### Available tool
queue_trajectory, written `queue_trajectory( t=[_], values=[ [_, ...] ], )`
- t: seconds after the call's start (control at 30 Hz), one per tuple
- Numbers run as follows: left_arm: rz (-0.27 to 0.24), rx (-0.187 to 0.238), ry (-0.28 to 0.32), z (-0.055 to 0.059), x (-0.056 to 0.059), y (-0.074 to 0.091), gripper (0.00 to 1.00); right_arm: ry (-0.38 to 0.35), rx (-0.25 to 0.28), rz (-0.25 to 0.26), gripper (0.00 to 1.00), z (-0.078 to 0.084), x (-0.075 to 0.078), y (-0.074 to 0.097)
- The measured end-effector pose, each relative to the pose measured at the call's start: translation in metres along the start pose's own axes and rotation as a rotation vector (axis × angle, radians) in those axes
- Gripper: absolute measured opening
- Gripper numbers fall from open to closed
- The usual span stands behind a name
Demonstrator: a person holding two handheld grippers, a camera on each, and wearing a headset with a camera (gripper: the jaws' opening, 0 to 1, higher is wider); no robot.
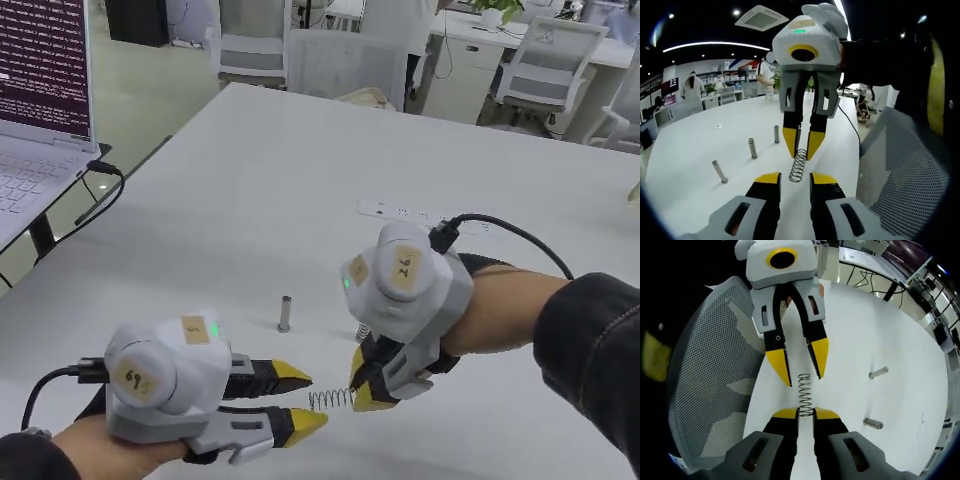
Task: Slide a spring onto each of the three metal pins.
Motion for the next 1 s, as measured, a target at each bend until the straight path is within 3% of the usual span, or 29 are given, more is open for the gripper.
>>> queue_trajectory(
  t=[0.27,0.5,0.9,1.0],
  values=[
    [0.012,-0.005,-0.007,0.0001,0.0017,-0.0037,0.04,0.003,0.003,0.000,0.08,-0.0029,-0.0018,0.0018],
    [0.022,-0.024,0.008,0.0030,0.0028,-0.0042,0.03,0.001,0.014,0.004,0.08,-0.0032,-0.0019,0.0022],
    [0.039,-0.011,0.029,0.0017,0.0044,-0.0026,0.02,-0.009,0.063,0.008,0.13,0.0009,-0.0019,-0.0001],
    [0.039,-0.016,0.025,0.0027,0.0047,-0.0030,0.02,-0.007,0.068,0.005,0.10,0.0040,-0.0032,-0.0015]
  ],
)
Point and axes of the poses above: the centre of the closed fingertips' face, and the gripper's own axes: y roughly backward along the fingers, x roughly to its right, z roughly out of its underside, the point moved 4 cm from there along y, roughly backward along the fingers, and after that the axes turned 11 degrees about z, right-handed, at the moved point
